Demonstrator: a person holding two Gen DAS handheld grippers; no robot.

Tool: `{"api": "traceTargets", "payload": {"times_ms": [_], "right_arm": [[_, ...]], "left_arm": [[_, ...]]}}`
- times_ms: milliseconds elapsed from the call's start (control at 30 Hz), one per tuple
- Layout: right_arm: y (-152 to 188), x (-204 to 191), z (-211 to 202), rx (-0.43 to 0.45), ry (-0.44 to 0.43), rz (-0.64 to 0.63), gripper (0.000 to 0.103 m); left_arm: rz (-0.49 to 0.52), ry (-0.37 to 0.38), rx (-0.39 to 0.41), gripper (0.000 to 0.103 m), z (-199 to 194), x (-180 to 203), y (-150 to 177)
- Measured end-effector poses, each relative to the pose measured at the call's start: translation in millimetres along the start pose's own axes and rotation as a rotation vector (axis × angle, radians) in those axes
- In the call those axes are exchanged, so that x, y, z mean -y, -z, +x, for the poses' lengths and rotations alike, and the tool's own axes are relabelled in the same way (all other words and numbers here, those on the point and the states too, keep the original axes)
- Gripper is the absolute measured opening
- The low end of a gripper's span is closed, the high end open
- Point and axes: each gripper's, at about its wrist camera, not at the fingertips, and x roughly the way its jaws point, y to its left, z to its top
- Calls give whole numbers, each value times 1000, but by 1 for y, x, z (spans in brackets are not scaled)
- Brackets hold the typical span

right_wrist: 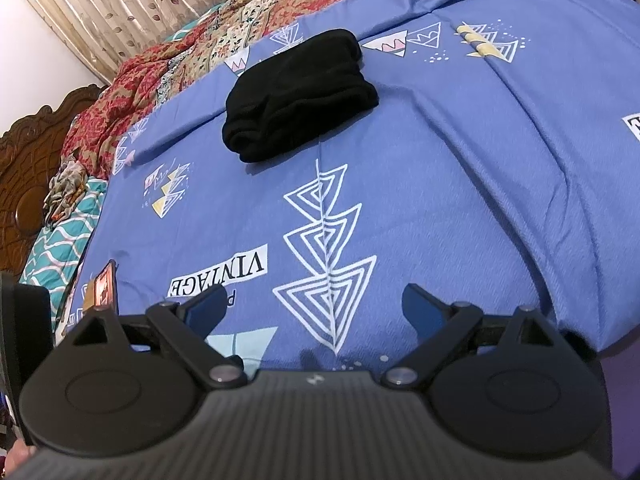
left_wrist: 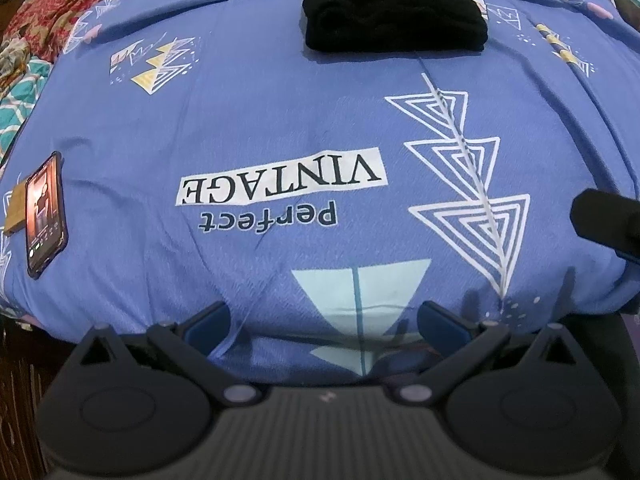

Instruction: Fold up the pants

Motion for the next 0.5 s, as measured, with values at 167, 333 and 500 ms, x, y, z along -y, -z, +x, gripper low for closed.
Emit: {"api": "traceTargets", "payload": {"times_ms": [167, 333, 500], "right_arm": [[-1, 1, 2, -14, -4, -1, 96], [-1, 2, 3, -23, -6, -1, 96], [-1, 2, 3, -28, -7, 0, 96]], "left_arm": [[-6, 3, -6, 103, 1, -1, 0], [-12, 6, -16, 103, 3, -1, 0], [-21, 8, -28, 103, 6, -3, 0]]}}
